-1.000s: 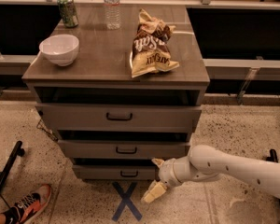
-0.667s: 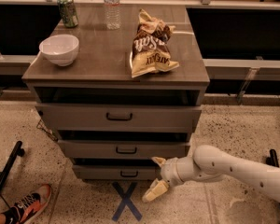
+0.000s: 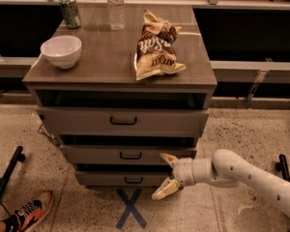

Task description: Open middle drawer

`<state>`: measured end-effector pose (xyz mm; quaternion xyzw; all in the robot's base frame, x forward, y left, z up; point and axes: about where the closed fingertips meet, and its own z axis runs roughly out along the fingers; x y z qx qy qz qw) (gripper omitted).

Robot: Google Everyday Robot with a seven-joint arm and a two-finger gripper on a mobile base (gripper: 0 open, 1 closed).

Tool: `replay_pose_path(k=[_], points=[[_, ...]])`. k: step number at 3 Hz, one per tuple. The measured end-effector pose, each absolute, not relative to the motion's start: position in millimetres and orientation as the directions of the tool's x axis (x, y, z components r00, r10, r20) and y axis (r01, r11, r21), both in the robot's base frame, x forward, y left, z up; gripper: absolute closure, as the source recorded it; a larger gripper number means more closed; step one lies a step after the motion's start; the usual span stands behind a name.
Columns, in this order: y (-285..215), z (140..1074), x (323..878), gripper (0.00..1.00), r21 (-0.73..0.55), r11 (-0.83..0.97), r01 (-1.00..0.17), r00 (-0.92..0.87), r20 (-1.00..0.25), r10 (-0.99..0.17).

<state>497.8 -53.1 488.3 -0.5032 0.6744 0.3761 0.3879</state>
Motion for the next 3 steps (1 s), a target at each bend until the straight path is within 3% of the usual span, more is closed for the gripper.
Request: replay_pose_path(k=[3], points=[[-48.0,499.2,531.1,0.00,-0.036,0.258,-0.966,-0.077,-0.907,-0.414]])
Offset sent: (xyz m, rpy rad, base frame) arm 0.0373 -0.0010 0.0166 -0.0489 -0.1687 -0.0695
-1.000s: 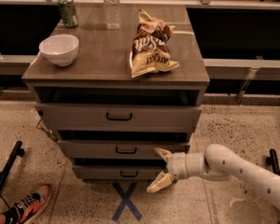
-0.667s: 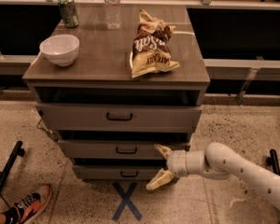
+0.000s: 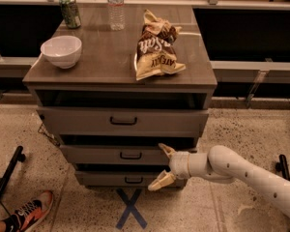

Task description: Open middle drawer

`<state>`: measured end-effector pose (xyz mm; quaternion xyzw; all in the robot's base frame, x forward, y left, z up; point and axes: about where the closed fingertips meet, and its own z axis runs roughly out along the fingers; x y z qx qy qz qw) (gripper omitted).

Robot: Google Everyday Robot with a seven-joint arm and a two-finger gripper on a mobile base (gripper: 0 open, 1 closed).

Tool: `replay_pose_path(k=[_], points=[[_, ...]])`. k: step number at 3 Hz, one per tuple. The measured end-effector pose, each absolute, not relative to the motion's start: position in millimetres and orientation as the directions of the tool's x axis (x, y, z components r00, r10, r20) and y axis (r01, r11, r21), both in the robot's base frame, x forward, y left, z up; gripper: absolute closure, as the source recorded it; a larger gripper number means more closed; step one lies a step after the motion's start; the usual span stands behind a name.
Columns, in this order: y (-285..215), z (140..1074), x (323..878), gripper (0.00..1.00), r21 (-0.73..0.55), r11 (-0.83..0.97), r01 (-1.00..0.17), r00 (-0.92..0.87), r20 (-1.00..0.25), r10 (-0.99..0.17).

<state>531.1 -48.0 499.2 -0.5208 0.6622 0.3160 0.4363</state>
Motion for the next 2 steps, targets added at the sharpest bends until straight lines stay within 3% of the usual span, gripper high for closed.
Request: replay_pose_path(k=[2], points=[[-41.8,485.3,557.2,0.00,-0.115,0.268,-0.957,-0.029,-0.877,-0.479]])
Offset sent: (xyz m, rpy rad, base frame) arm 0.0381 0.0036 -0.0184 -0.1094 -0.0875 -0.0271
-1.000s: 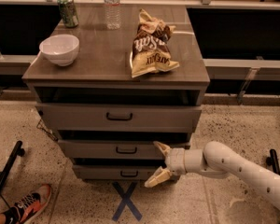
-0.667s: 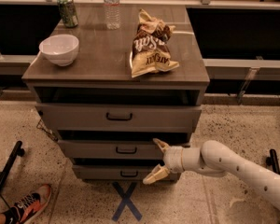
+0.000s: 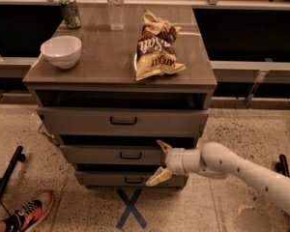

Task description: Open middle drawer

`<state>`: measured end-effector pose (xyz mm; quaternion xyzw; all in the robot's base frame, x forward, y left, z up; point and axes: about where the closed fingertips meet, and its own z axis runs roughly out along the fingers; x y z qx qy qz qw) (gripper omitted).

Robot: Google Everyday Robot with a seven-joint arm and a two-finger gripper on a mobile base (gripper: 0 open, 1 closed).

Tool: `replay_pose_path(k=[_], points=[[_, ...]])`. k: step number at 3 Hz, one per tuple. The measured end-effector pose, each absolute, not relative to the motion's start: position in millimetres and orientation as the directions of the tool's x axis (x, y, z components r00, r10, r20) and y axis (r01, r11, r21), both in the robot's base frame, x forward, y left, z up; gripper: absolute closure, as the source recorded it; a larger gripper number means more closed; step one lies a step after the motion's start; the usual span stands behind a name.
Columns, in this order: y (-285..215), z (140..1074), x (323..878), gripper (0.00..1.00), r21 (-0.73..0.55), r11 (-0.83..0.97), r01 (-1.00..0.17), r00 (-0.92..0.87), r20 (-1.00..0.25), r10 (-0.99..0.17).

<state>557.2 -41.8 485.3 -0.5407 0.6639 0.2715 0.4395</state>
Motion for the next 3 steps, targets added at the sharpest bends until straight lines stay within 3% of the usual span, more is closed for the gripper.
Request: replay_pose_path(k=[3], points=[[-52.5,468.7,579.3,0.00,-0.146,0.280,-0.949,-0.037,-0.829,-0.558]])
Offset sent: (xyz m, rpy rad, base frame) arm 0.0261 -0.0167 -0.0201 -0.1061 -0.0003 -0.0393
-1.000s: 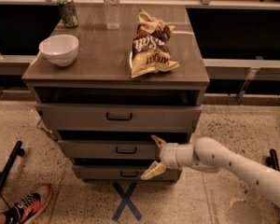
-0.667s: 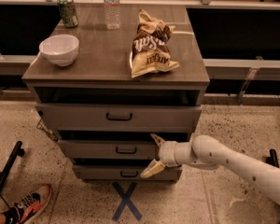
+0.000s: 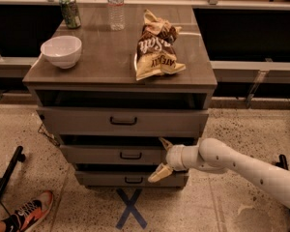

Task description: Open middle drawer

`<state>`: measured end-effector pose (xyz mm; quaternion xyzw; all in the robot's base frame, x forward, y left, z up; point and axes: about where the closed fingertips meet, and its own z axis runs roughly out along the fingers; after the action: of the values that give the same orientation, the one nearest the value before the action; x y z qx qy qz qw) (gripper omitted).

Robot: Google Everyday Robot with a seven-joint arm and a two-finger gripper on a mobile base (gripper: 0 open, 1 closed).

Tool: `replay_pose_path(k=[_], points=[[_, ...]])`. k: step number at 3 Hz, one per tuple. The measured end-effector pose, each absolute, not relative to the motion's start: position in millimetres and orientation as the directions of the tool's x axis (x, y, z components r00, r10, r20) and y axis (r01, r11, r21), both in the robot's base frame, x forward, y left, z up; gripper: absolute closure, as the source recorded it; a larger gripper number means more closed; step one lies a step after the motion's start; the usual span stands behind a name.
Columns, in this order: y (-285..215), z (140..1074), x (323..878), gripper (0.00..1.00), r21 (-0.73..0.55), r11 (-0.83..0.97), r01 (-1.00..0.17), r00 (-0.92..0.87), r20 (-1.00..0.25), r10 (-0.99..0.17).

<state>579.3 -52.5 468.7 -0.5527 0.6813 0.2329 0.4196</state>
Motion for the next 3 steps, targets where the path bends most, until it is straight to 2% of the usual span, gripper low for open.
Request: replay_pose_path(k=[2,3], points=[[-59.7,460.7,594.6,0.00,-0.177,0.276,-0.945,-0.034,-0.784,-0.619],[-65.5,452.6,599.1,0.05,-0.175,0.280,-0.944,-0.048,-0.766,-0.642]])
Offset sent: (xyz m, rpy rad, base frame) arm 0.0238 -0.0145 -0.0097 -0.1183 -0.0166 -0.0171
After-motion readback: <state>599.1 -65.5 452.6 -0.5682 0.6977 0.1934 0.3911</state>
